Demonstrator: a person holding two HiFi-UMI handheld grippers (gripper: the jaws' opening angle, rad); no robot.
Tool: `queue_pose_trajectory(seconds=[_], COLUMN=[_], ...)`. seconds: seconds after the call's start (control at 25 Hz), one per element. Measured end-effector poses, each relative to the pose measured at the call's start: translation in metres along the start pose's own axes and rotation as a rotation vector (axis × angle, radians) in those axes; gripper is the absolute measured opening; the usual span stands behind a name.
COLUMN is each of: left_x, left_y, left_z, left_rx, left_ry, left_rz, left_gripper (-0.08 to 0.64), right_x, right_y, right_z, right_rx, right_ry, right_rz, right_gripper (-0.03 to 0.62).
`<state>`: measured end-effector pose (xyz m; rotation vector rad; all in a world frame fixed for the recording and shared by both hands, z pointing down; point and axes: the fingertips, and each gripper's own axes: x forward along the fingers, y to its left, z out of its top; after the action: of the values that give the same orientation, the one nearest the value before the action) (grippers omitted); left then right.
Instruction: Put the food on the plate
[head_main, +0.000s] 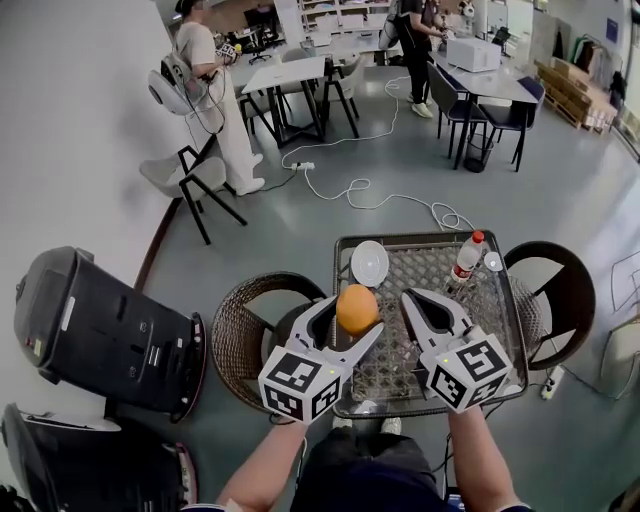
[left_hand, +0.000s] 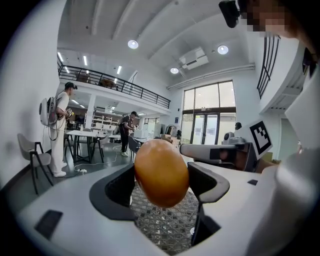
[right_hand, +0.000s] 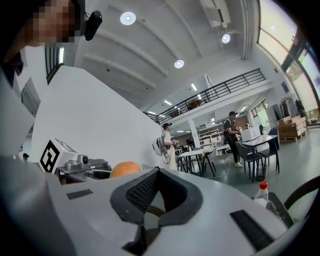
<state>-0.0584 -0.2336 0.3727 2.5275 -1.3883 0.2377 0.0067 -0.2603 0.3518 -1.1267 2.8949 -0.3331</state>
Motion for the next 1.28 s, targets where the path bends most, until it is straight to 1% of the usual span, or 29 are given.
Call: queue_pose_trajectory(seconds=[0.36, 0.56, 0.84, 1.04, 1.2, 1.28], left_x=[0.007, 0.024, 0.069, 0.111, 0.142, 0.156], left_y=[0.031, 0.049, 0.073, 0.095, 0.116, 0.128], left_z=[-0.003, -0.015, -0.058, -0.098, -0.127, -0.138], left_rx=[0.0, -0.006, -0.036, -0.071, -0.081, -0.078], left_ry=[0.019, 0.056, 0.164, 0.236, 0.287, 0.311], left_rz=[-0.083, -0.104, -0.114, -0.109, -0.094, -0.085], left_gripper=[0.337, 0.337, 0.337, 0.337, 0.337, 0.337], right_x=[0.023, 0.032, 0.047, 0.063, 0.079, 0.087], right_y=[0.002, -0.005, -0.039, -0.069, -0.084, -0.092], right_z=[-0.005, -0.021, -0.067, -0.099, -0.121, -0.13], right_rx=[-0.013, -0.015, 0.009, 0.024, -0.031, -0.043], right_ry=[0.02, 0.047, 0.122, 0.173, 0.208, 0.23], right_rz=[-0.108, -0.143, -0.195, -0.207, -0.179, -0.177], right_gripper=[0.006, 0.006, 0.006, 0.006, 0.006, 0.006])
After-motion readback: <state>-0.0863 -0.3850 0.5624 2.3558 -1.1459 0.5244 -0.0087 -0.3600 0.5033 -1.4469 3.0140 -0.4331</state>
